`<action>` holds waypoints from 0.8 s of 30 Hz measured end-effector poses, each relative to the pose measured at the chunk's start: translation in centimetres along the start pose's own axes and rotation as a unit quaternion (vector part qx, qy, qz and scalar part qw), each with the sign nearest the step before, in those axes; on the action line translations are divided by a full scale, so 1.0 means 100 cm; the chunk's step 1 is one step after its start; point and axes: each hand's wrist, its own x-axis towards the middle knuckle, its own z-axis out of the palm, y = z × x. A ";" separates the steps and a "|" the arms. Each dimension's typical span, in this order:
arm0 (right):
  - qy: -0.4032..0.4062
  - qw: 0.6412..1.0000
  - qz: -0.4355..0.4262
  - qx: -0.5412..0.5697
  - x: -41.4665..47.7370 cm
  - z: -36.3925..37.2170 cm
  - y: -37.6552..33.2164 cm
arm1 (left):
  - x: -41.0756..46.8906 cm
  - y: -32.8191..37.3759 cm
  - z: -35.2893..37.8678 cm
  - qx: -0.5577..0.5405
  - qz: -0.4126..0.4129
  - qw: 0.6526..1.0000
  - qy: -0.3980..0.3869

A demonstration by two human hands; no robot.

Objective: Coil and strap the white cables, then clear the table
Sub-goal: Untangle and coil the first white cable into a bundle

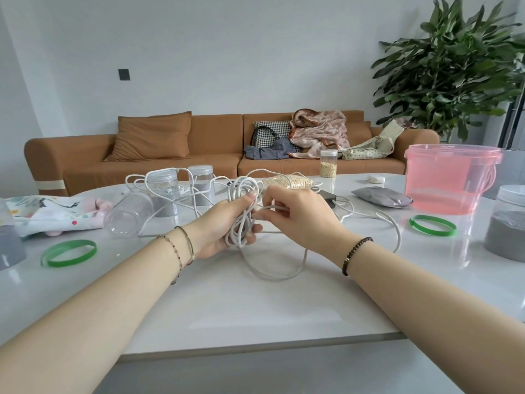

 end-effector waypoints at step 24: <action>-0.036 0.996 0.076 -0.042 0.002 -0.005 0.000 | 0.007 -0.010 -0.006 0.120 0.044 0.985 -0.116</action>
